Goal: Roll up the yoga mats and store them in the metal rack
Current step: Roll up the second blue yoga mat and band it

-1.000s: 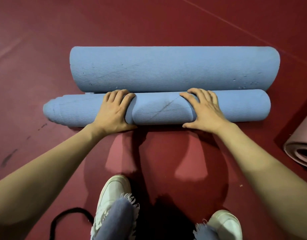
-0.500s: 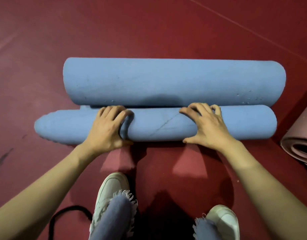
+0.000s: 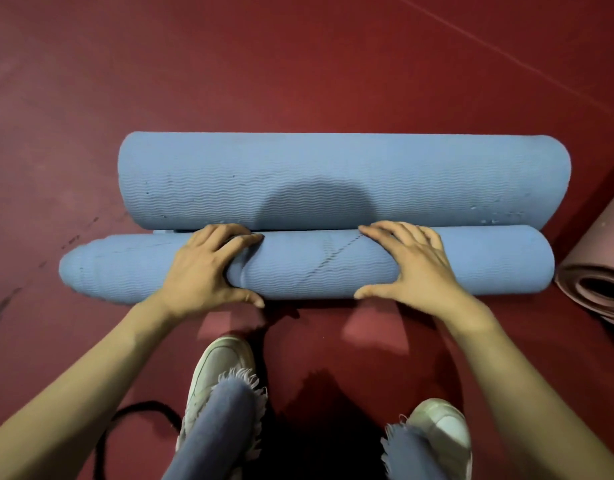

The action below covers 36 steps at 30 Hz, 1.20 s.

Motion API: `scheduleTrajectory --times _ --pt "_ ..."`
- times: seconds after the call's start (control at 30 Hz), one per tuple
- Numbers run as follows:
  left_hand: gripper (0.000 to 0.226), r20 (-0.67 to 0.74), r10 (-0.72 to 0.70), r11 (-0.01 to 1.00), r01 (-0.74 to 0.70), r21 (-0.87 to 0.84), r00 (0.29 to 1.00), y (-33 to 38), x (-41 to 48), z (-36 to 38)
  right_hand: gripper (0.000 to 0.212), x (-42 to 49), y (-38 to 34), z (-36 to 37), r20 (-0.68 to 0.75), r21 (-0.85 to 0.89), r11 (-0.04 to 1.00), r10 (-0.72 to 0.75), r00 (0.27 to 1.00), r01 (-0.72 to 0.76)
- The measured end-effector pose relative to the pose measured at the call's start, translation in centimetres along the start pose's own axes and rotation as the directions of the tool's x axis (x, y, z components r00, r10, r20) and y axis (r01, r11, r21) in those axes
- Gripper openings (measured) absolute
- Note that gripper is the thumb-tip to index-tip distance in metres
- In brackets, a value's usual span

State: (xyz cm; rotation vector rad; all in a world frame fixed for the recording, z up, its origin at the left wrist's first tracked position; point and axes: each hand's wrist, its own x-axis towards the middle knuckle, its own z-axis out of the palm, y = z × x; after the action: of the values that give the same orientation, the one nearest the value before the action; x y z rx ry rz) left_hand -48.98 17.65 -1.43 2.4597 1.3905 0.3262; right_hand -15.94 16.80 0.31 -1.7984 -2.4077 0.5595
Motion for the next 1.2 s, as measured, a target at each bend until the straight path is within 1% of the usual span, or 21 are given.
scheduleTrajectory --times 0.07,0.13,0.2,0.23,0.3,0.37,0.43,0.47,0.53,0.6,0.63,0.67,0.73,0.8,0.83,0.87,0.9,0.97,1.03,1.13,1.2 --pt "0.095 0.014 -0.014 0.999 0.014 -0.031 1.0 -0.3 0.4 -0.3 0.091 0.8 -0.8 -0.3 -0.012 -0.01 0.997 0.075 0.997 -0.075" --pt "0.095 0.023 -0.022 0.999 0.023 -0.047 1.0 -0.3 0.5 -0.4 0.076 2.0 -1.5 -0.5 -0.055 0.023 0.981 0.195 0.979 -0.194" --pt "0.094 0.019 -0.022 0.999 0.022 -0.045 1.0 -0.2 0.4 -0.3 0.06 3.3 -1.7 -0.4 -0.04 0.06 0.959 0.279 0.96 -0.276" --pt "0.094 0.018 -0.025 0.999 0.026 -0.042 1.0 -0.2 0.4 -0.3 0.056 3.7 -1.5 -0.4 -0.003 0.072 0.955 0.289 0.957 -0.288" --pt "0.094 0.03 -0.029 0.999 0.03 -0.042 0.999 -0.4 0.8 -0.4 0.063 4.4 -1.3 -0.3 0.064 0.062 0.967 0.244 0.968 -0.248" --pt "0.096 0.081 -0.029 0.995 0.036 -0.092 0.996 -1.0 2.1 -0.8 0.069 4.8 -1.1 -0.5 0.029 0.103 0.978 0.18 0.983 -0.182" --pt "0.096 0.12 -0.038 0.986 0.057 -0.158 0.992 -2.0 3.5 -1.3 0.065 5.2 -1.2 -0.6 -0.017 0.153 0.972 0.184 0.983 -0.18" --pt "0.094 0.099 -0.057 0.982 0.074 -0.175 0.993 -2.4 4.2 -1.5 0.062 5.1 -1.3 -0.5 -0.039 0.162 0.971 0.184 0.982 -0.175" --pt "0.085 -0.025 -0.158 0.972 0.151 -0.178 0.987 -2.9 5.2 -1.7 0.062 4.4 -1.5 0.1 -0.129 0.113 0.988 0.116 0.985 -0.102" --pt "0.069 -0.157 -0.297 0.947 0.269 -0.178 0.942 -2.7 6.0 -1.6 0.069 3.5 -1.0 0.9 -0.202 0.051 0.999 0.025 0.979 -0.015" --pt "0.062 -0.197 -0.344 0.932 0.308 -0.193 0.918 -2.5 6.3 -1.3 0.071 3.2 -0.5 1.2 -0.205 0.049 0.999 0.006 0.979 0.004" --pt "0.054 -0.229 -0.363 0.923 0.317 -0.217 0.903 -2.2 6.5 -1.1 0.074 3.3 -0.1 1.4 -0.191 0.049 0.999 -0.005 0.982 0.014" --pt "0.041 -0.294 -0.341 0.928 0.271 -0.255 0.893 -1.4 6.5 -0.4 0.078 4.1 0.5 1.2 -0.157 0.035 0.999 -0.011 0.988 0.017" --pt "0.027 -0.364 -0.277 0.952 0.204 -0.226 0.89 -0.4 6.0 0.5 0.082 5.2 0.6 0.6 -0.13 0.031 0.999 -0.004 0.992 0.008" --pt "0.023 -0.382 -0.234 0.966 0.168 -0.197 0.894 0.0 5.7 0.9 0.083 5.6 0.6 0.3 -0.114 0.034 0.999 -0.006 0.993 0.01" --pt "0.025 -0.387 -0.191 0.977 0.135 -0.166 0.902 0.2 5.3 1.3 0.083 6.0 0.7 0.1 -0.101 0.034 0.999 -0.01 0.995 0.014" --pt "0.033 -0.374 -0.145 0.986 0.103 -0.131 0.916 0.2 4.9 1.7 0.082 6.3 0.8 -0.1 -0.088 0.033 0.999 -0.016 0.996 0.019" --pt "0.063 -0.306 -0.055 0.998 0.05 -0.022 0.95 -0.3 4.6 1.9 0.079 6.8 1.2 -0.5 -0.071 0.036 0.999 -0.033 0.997 0.035" --pt "0.084 -0.227 0.002 0.997 0.014 0.07 0.974 -1.2 5.0 1.7 0.078 7.5 1.5 -0.8 -0.073 0.052 0.998 -0.044 0.996 0.047" --pt "0.093 -0.163 0.009 0.992 0.011 0.122 0.987 -1.8 6.3 0.9 0.08 8.6 1.7 -1.4 -0.071 0.048 0.997 -0.064 0.995 0.067" --pt "0.095 -0.145 0.006 0.991 0.014 0.135 0.989 -2.0 7.1 0.6 0.092 9.1 1.7 -1.9 -0.035 0.011 0.995 -0.097 0.995 0.097"
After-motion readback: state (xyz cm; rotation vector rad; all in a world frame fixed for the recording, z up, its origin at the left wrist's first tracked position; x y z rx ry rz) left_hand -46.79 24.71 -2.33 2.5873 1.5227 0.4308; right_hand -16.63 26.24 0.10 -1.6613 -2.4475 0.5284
